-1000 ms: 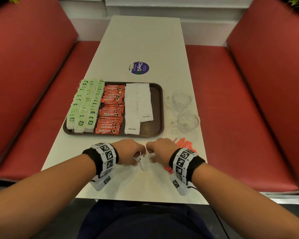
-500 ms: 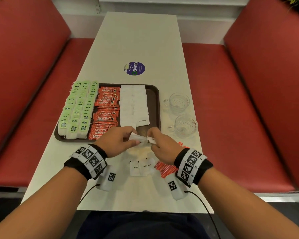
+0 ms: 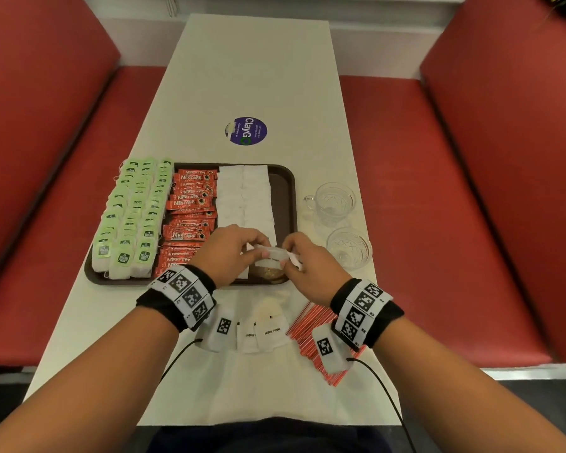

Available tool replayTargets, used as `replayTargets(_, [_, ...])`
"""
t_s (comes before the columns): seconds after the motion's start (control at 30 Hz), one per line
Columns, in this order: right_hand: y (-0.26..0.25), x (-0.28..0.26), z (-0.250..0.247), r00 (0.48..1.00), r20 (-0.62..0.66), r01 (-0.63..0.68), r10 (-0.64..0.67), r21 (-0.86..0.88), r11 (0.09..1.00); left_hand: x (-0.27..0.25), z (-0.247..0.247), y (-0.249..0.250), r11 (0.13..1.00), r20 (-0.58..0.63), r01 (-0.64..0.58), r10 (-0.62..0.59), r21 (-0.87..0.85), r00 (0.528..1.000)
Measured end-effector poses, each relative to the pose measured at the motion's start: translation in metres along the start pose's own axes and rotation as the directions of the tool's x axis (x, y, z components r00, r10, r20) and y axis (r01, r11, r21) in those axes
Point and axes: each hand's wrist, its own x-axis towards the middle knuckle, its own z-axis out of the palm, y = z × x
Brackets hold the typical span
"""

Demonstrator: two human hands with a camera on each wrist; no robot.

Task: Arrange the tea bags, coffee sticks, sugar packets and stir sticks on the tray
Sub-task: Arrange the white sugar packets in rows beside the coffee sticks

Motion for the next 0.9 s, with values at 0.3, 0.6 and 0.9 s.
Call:
replayTargets(0.3, [0.001,0.000,-0.012,0.997,0.051,-0.059,0.052,0.148,0.987,0.045,0.021,-0.026,0.949,-0.054,0.273,-0.268,0.160,0.962])
replayTargets(0.6, [0.006,0.002,-0.012,0.995,0.073,-0.075,0.065,0.152,0.985,0.060,0.022,-0.024,0.931,-0.065,0.170,-0.157,0.324,0.985])
replayTargets(0.9, [0.004,0.000,-0.020,0.990,0.104,-0.111,0.093,0.181,0.977,0.082,0.031,0.002,0.825,0.361,-0.205,0.001,0.527,0.932])
